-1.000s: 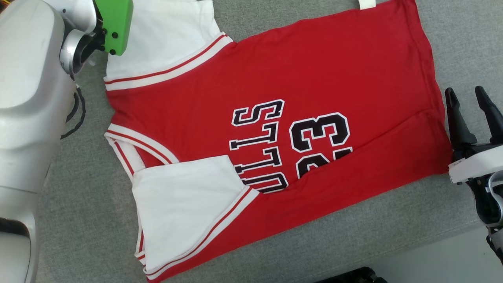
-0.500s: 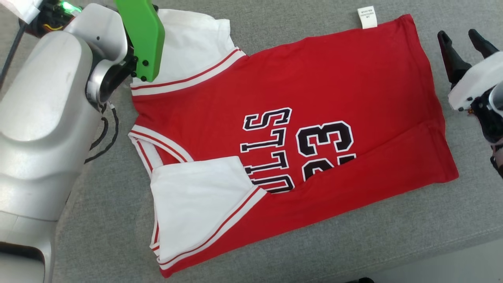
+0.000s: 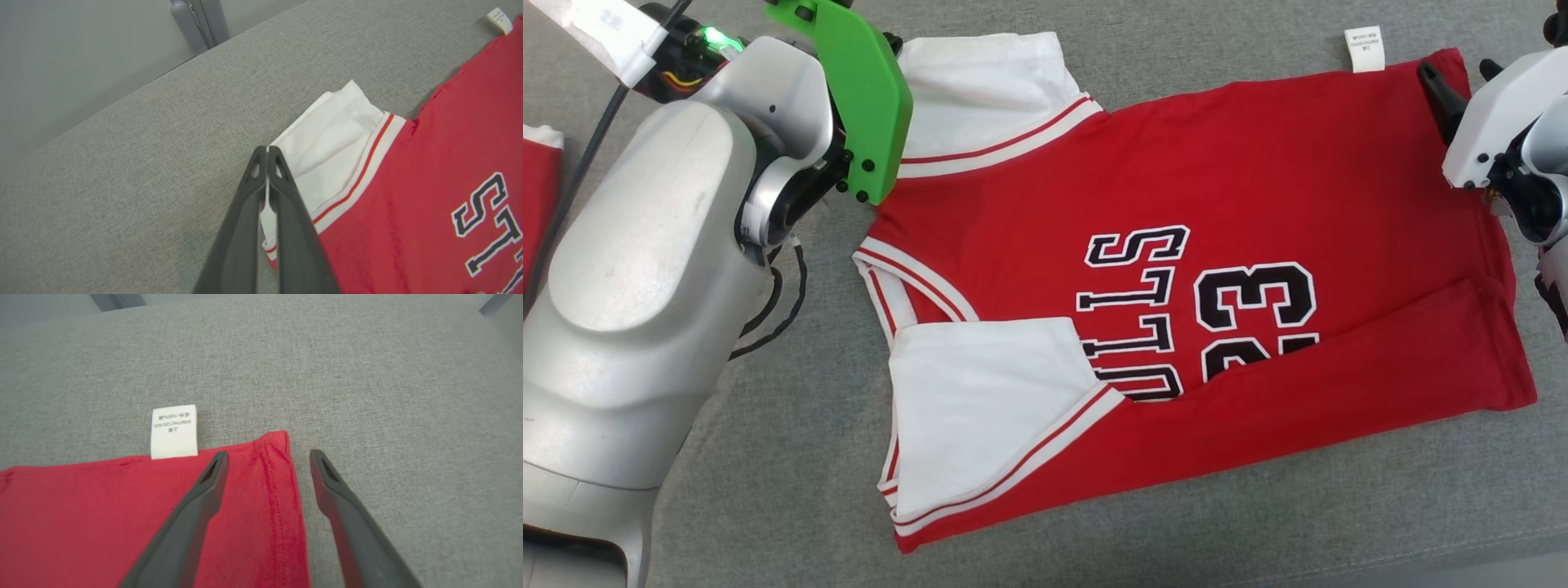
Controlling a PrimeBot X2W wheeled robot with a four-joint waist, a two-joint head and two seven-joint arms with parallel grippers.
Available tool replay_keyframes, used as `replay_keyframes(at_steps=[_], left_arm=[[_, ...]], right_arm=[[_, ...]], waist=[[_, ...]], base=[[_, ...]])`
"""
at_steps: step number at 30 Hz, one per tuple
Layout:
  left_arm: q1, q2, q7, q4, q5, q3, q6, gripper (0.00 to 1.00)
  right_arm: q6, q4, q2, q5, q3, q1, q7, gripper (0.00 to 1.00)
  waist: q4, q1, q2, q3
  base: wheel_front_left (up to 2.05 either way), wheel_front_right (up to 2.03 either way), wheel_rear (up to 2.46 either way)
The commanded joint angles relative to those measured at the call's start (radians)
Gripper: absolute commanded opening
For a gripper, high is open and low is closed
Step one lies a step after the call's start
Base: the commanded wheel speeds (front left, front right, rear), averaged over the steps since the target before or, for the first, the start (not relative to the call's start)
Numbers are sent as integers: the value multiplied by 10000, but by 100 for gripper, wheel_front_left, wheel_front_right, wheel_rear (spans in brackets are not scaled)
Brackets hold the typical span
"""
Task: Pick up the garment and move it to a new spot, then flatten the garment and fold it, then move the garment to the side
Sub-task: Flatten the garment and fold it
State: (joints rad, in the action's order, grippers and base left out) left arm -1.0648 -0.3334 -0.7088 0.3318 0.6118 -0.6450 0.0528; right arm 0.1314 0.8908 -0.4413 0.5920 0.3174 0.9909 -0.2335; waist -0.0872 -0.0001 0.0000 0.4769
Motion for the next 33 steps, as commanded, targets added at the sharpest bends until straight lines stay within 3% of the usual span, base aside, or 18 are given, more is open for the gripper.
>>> replay_keyframes(at_steps=[1,16,18,19,20,21,26,28,30,32,33], left_arm=[[131,15,-6,-28,14,-3,-36,0],[120,175,125,33,144,-197,71,0],[145,179,112,95,205,-197,75,0],[174,176,66,146,258,-194,79,0],[181,166,66,161,256,-198,90,0],[177,156,76,177,260,-203,86,0],[102,142,161,229,291,-199,71,0],[61,151,177,235,285,-215,63,0],[23,171,205,237,286,-227,64,0],[-15,166,224,239,286,-228,60,0],[-34,158,242,240,282,-231,52,0]], right_arm=[[-15,98,30,141,36,162,-15,100],[-15,844,-177,844,745,621,446,98],[-15,948,-233,892,817,670,520,60],[-15,1023,-249,914,872,676,518,45],[-15,1096,-258,921,922,691,498,38],[-15,1185,-271,929,966,728,474,36],[-15,1561,-333,930,1074,898,629,56],[-15,1698,-347,956,1114,943,696,55],[-15,1822,-388,946,1166,1032,746,43],[-15,1918,-363,953,1218,1103,793,25],[-15,1959,-340,974,1255,1119,794,0]], waist=[[143,1,0,37],[394,1,0,-65],[427,1,0,-71],[446,1,0,-74],[459,1,0,-74],[473,1,0,-71],[538,1,0,-4],[566,1,0,24],[594,1,0,44],[610,1,0,58],[613,1,0,63]], base=[[0,0,0],[0,0,0],[0,0,0],[0,0,0],[0,0,0],[0,0,0],[0,0,0],[0,0,0],[0,0,0],[0,0,0],[0,0,0]])
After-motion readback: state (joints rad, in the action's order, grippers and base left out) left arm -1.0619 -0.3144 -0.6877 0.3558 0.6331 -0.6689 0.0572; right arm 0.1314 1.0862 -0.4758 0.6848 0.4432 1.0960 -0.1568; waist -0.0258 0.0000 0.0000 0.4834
